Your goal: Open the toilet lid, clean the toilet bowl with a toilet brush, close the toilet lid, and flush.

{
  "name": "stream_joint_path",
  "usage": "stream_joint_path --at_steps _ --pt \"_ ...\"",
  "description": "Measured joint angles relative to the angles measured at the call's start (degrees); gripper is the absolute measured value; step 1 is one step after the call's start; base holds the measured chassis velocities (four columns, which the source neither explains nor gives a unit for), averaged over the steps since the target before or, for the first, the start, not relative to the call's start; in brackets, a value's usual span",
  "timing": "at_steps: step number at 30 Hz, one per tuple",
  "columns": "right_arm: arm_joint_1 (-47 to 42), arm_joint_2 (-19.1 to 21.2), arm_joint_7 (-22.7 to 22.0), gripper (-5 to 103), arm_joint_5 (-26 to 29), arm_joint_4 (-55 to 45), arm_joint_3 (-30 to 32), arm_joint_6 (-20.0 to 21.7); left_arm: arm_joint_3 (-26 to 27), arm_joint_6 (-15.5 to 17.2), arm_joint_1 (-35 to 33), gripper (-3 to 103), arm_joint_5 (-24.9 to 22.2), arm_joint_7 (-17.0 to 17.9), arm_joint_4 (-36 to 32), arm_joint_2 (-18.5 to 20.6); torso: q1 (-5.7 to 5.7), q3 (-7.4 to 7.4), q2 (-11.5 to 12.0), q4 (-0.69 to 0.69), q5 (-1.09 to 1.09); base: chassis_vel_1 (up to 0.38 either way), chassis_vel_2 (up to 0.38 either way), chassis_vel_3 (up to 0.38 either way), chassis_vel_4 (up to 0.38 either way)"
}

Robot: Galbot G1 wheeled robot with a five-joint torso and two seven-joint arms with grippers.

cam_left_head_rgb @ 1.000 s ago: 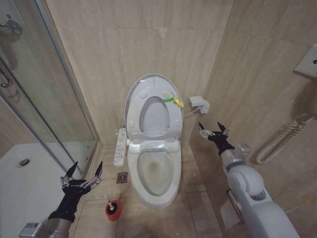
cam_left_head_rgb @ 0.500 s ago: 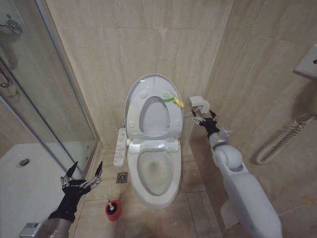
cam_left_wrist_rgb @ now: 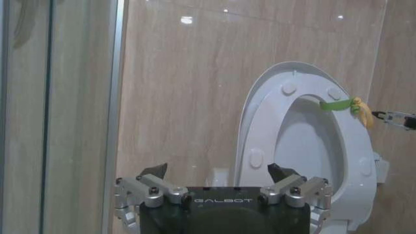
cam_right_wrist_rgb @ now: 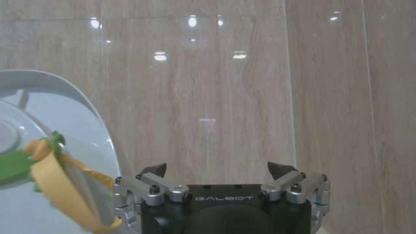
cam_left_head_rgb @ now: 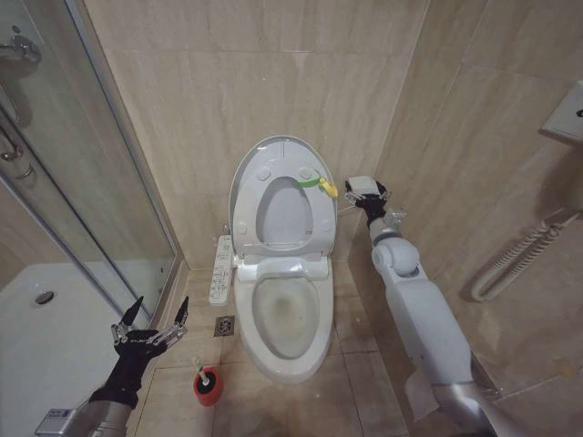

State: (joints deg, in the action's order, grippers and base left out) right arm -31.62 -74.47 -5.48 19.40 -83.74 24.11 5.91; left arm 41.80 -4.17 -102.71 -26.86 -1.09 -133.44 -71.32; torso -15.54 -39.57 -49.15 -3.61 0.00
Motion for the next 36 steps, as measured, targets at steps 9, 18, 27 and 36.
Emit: stream_joint_path --at_steps 9,18,27,36 --pt "4.49 -2.55 0.41 100 -4.08 7.34 -0.23 -4.19 0.0 0.0 0.0 100 0.0 0.0 0.0 0.0 0.0 0.0 -0.01 -0.01 0.0 0.0 0.0 0.0 0.0" --pt "10.22 -4.6 0.53 100 -7.82 13.61 0.21 -7.78 0.0 0.0 0.01 100 0.0 0.0 0.0 0.0 0.0 0.01 -0.01 -0.01 -0.01 0.0 0.0 0.0 0.0" --pt "13.76 -8.36 0.67 100 -12.08 20.26 1.53 -12.17 0.0 0.0 0.0 100 0.0 0.0 0.0 0.0 0.0 0.0 -0.01 0.0 0.0 0.0 0.0 0.0 0.0" --pt "17.54 -11.88 0.85 100 -15.74 28.6 3.86 -17.95 0.0 0.0 0.0 100 0.0 0.0 0.0 0.0 0.0 0.0 0.0 -0.01 0.01 0.0 0.0 0.0 0.0"
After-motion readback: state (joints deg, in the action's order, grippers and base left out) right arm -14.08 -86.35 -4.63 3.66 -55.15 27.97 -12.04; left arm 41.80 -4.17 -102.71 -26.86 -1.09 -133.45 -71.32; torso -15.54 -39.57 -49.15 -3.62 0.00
